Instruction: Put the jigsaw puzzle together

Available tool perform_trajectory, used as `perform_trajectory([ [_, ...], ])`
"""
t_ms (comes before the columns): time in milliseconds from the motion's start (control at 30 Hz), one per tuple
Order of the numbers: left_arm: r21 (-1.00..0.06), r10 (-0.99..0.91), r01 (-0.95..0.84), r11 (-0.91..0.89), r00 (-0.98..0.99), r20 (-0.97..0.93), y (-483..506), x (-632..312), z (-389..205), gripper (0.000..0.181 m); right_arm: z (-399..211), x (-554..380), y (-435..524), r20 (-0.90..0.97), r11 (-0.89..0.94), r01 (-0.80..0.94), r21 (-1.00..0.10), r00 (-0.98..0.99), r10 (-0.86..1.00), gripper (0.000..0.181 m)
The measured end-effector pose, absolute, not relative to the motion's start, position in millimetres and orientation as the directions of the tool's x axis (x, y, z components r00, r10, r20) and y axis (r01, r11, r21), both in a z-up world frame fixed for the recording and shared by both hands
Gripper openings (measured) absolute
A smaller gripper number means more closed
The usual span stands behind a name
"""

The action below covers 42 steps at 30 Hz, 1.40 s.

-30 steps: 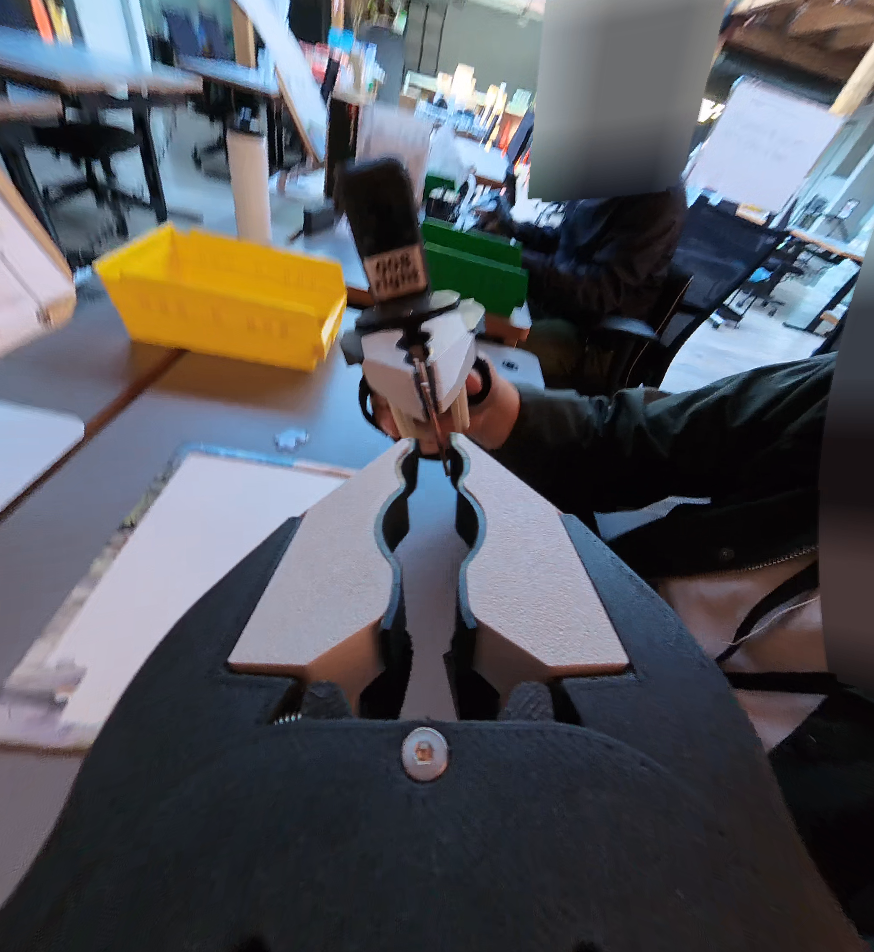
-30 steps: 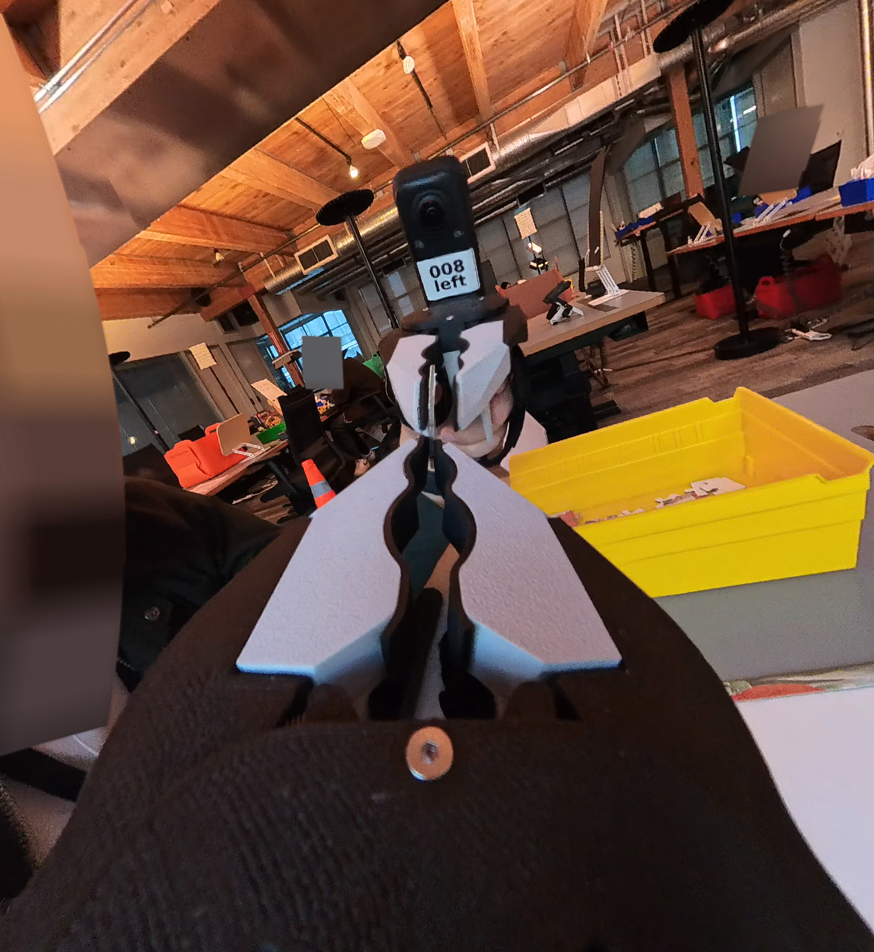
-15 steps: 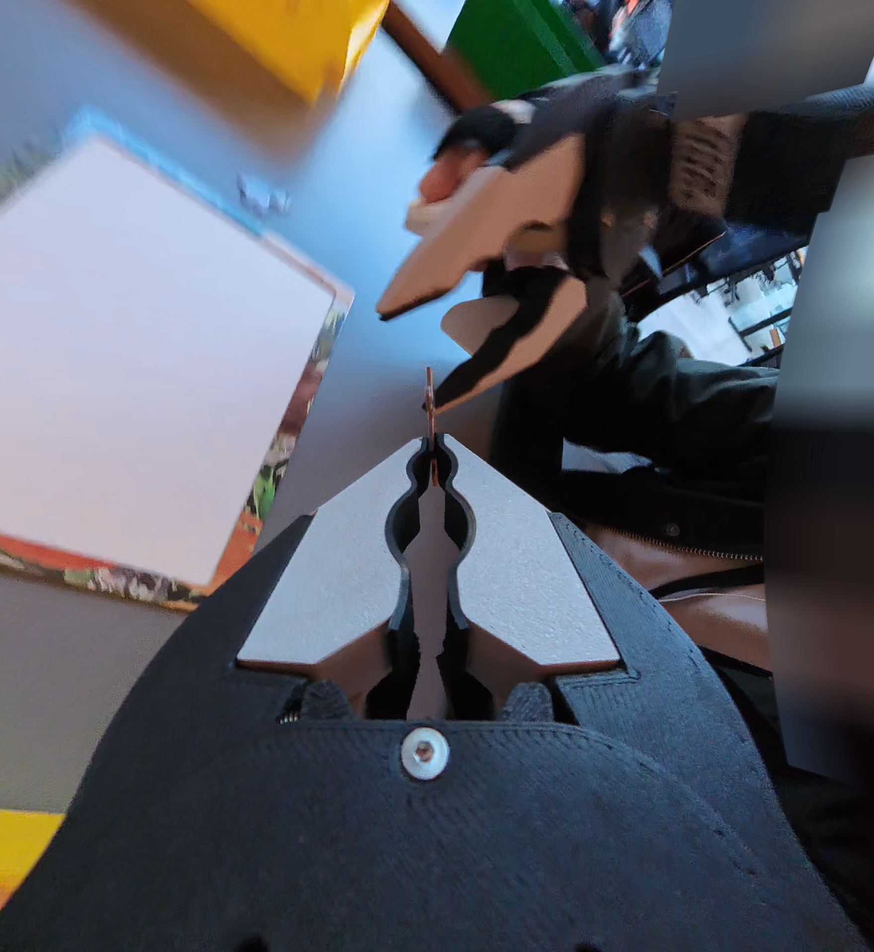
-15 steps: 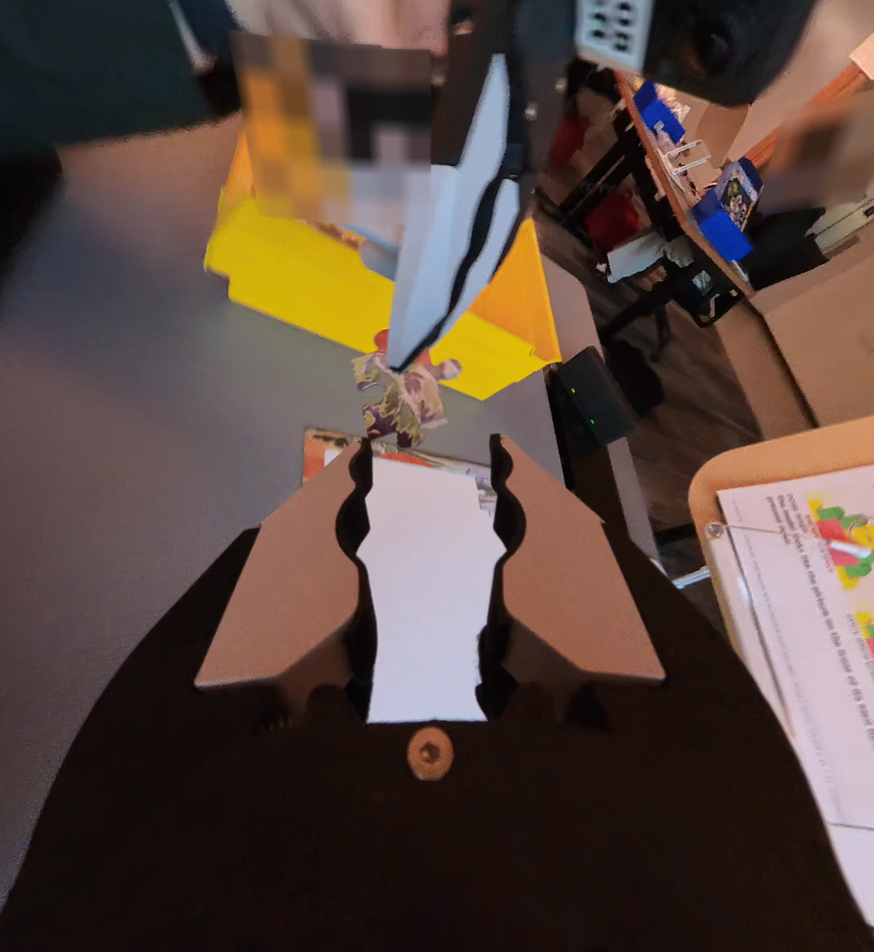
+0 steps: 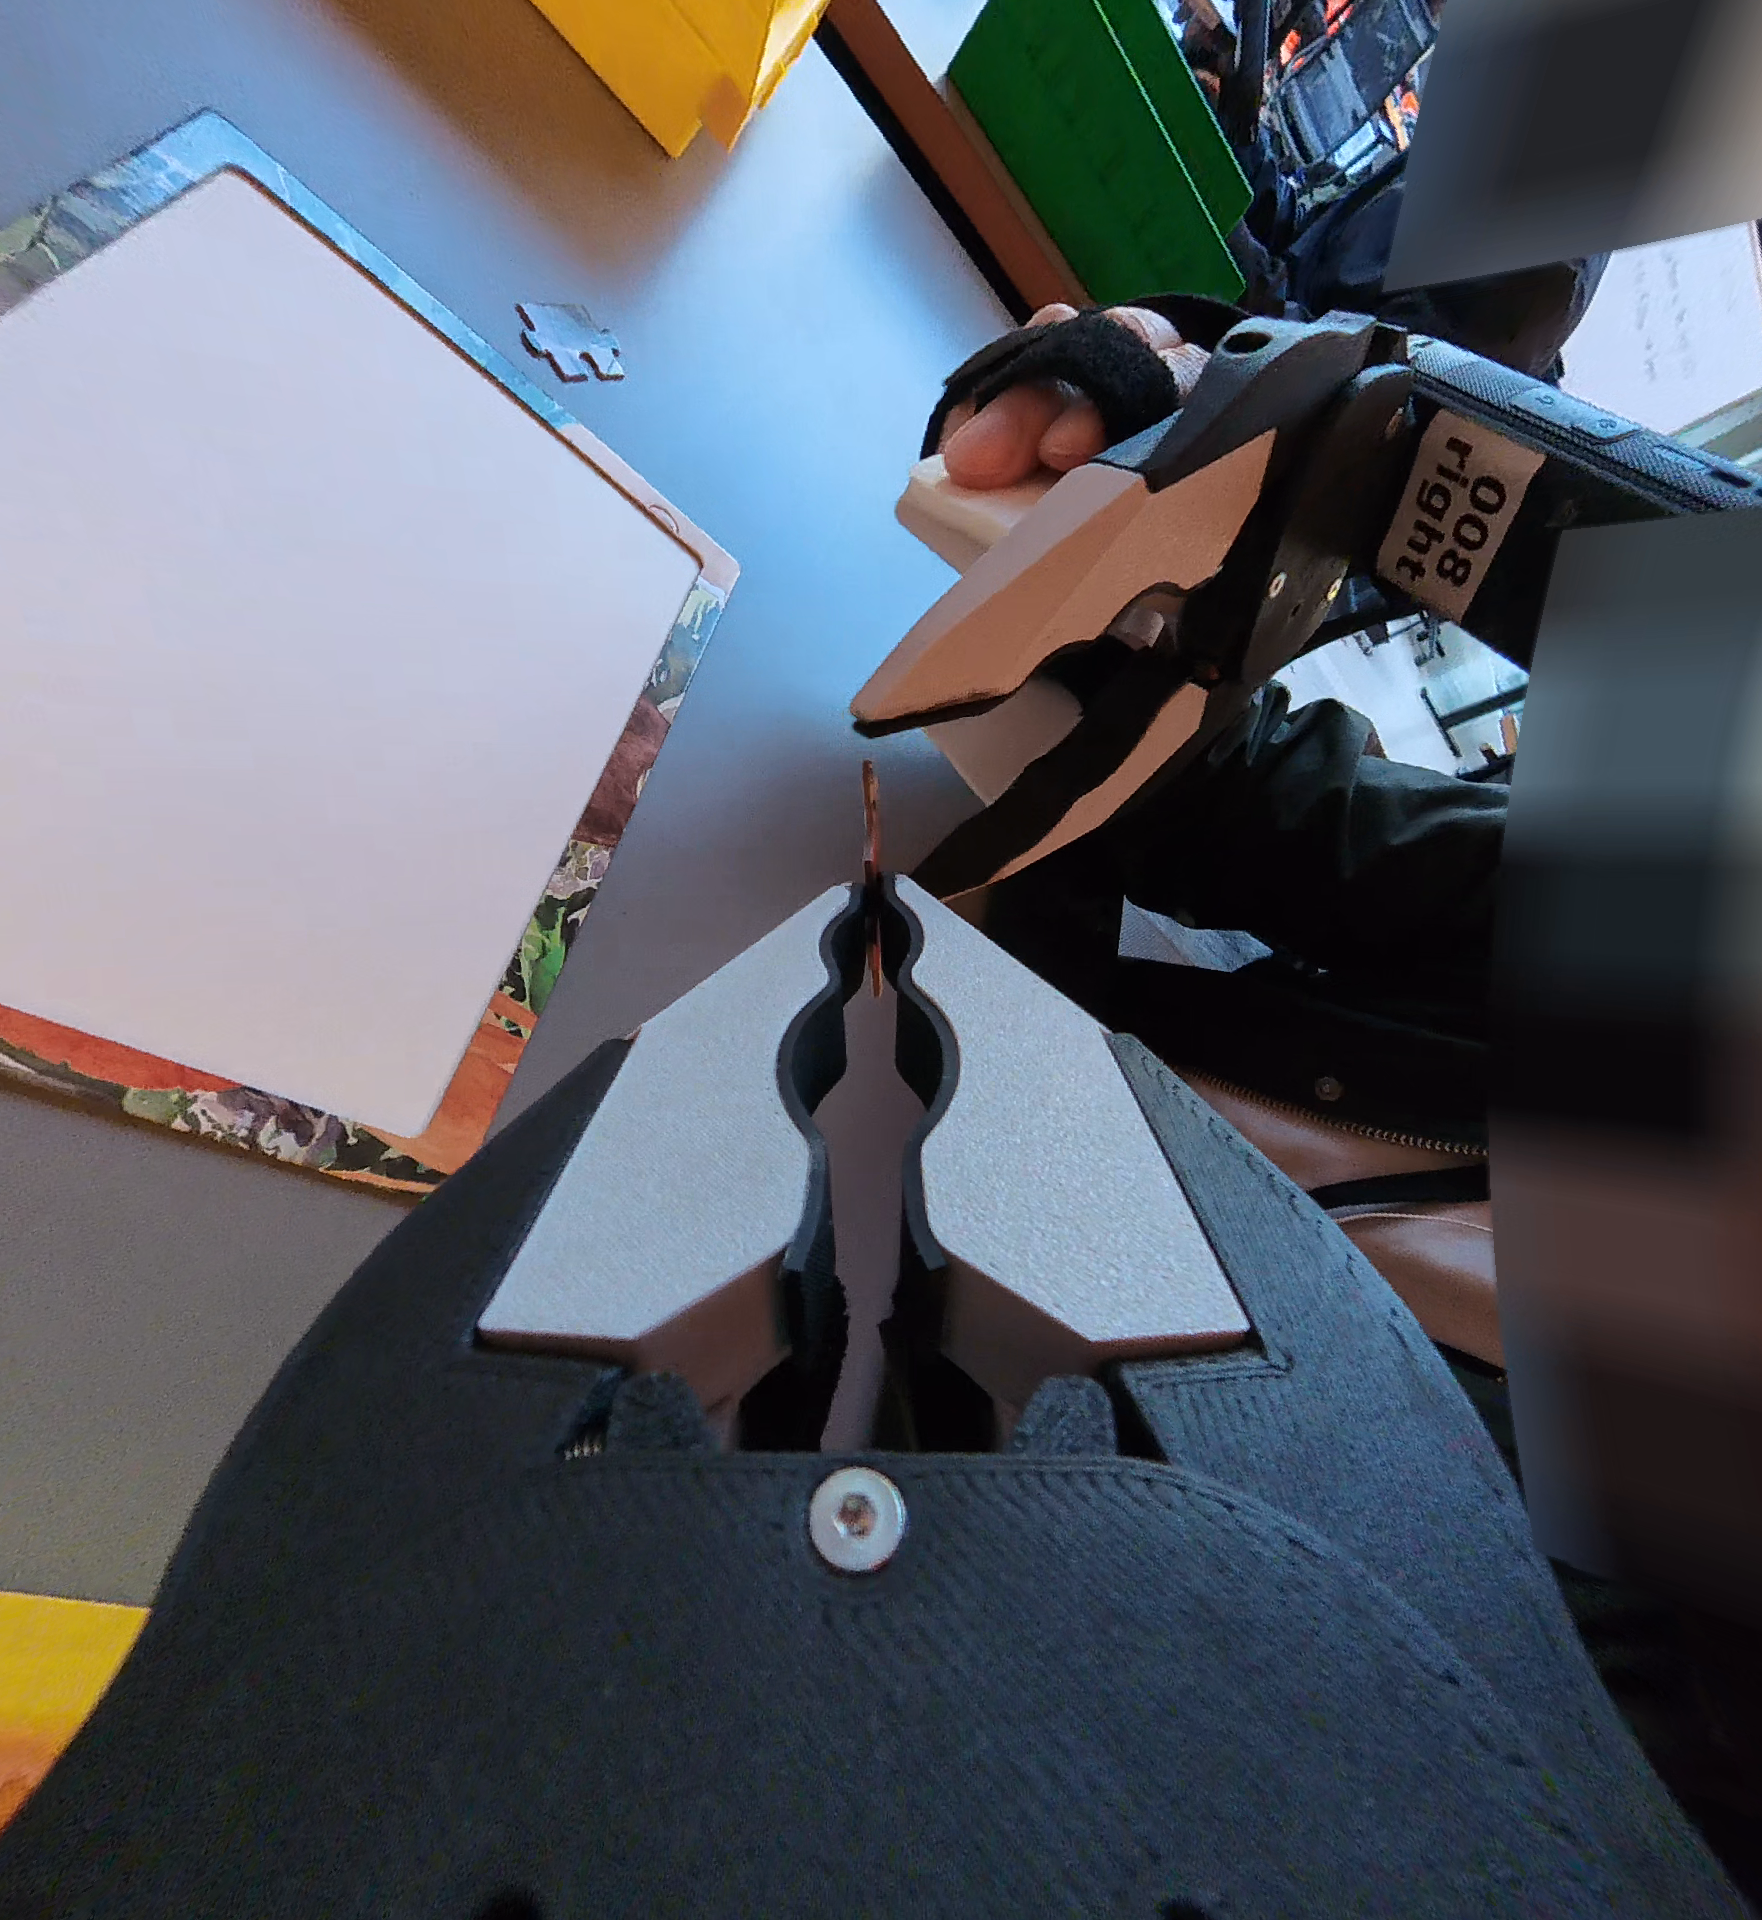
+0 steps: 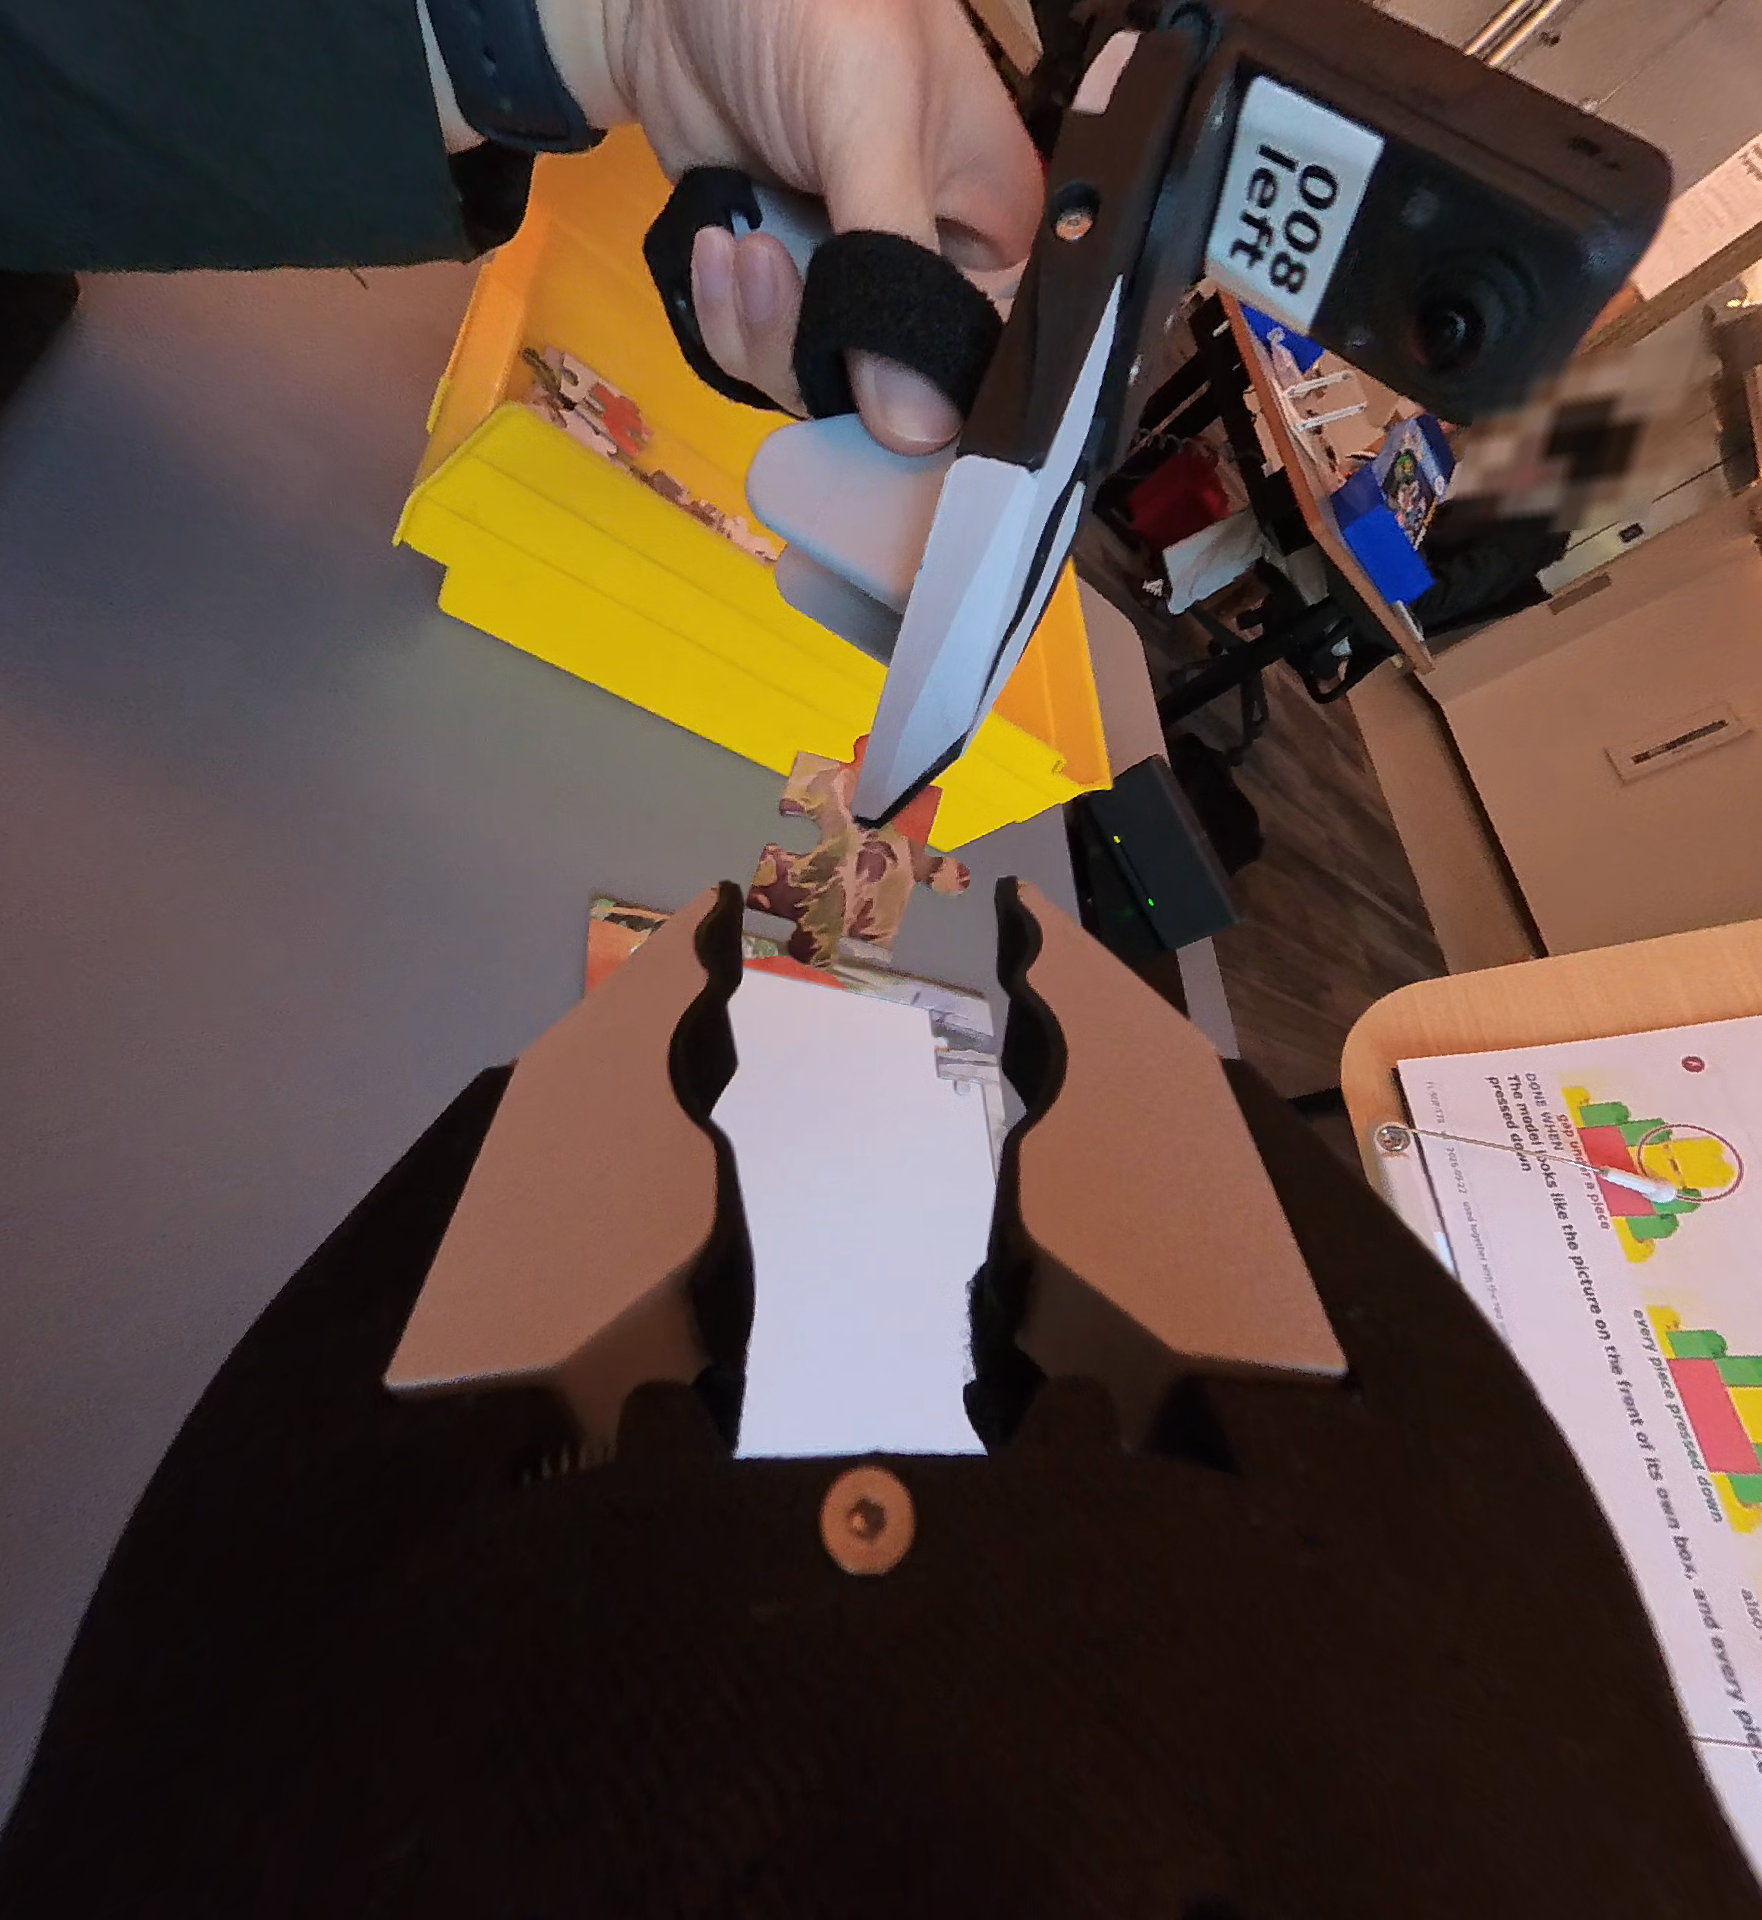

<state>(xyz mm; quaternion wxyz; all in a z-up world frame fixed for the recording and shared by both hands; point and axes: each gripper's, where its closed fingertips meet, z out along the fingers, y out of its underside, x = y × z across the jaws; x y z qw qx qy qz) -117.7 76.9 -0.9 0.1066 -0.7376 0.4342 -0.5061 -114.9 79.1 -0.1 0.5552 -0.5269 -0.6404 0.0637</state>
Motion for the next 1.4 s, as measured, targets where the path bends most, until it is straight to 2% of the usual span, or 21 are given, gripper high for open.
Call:
perform_trajectory([
  [267, -0.632, -0.747, -0.460, -0.624, 0.111, 0.656, 85.7, -117.9, 12.4, 0.000, 16.3, -120.6, 83.6, 0.557, 0.359, 0.523, -0.773, 0.291, 0.778, 0.040],
  [367, -0.642, -0.747, -0.442, -0.626, 0.105, 0.656, 86.2, -117.5, 16.9, 0.000, 19.5, -117.8, 87.1, 0.595, 0.376, 0.543, -0.751, 0.308, 0.743, 0.031],
  [567, -0.652, -0.741, -0.415, -0.635, 0.089, 0.666, 85.9, -116.1, 23.4, 0.000, 19.8, -115.6, 89.2, 0.587, 0.354, 0.556, -0.752, 0.318, 0.745, 0.040],
  [767, -0.655, -0.736, -0.401, -0.640, 0.075, 0.673, 84.3, -113.9, 26.9, 0.000, 16.4, -115.7, 88.5, 0.632, 0.376, 0.602, -0.704, 0.291, 0.718, 0.034],
  [933, -0.655, -0.712, -0.376, -0.655, 0.018, 0.702, 79.9, -111.1, 35.3, 0.000, 28.6, -113.0, 83.5, 0.615, 0.383, 0.564, -0.732, 0.303, 0.728, 0.031],
  [1000, -0.658, -0.714, -0.372, -0.655, 0.017, 0.700, 79.6, -109.7, 36.2, 0.000, 28.5, -108.8, 84.2, 0.638, 0.390, 0.593, -0.705, 0.289, 0.714, 0.031],
  [1067, -0.657, -0.724, -0.366, -0.659, 0.069, 0.687, 85.8, -112.8, 33.1, 0.004, 25.6, -89.1, 89.5, 0.680, 0.370, 0.685, -0.627, 0.249, 0.690, 0.032],
  [1133, -0.655, -0.735, -0.358, -0.665, 0.160, 0.659, 97.2, -122.8, 27.1, 0.010, 21.5, -38.9, 92.8, 0.651, 0.253, 0.792, -0.555, 0.226, 0.724, 0.032],
  [1200, -0.667, -0.747, -0.344, -0.661, 0.215, 0.630, 105.8, -134.9, 27.2, 0.011, 4.7, 34.3, 80.8, 0.425, -0.028, 0.813, -0.582, 0.333, 0.842, 0.032],
  [1267, -0.678, -0.747, -0.317, -0.663, 0.217, 0.629, 107.9, -144.1, 34.6, 0.010, -11.3, 113.4, 80.0, 0.311, -0.243, 0.766, -0.595, 0.498, 0.809, 0.031],
  [1400, -0.702, -0.757, -0.285, -0.653, 0.232, 0.611, 109.8, -158.8, 45.8, 0.009, -70.2, 236.7, 83.9, 0.221, -0.515, 0.648, -0.561, 0.717, 0.662, 0.031],
])
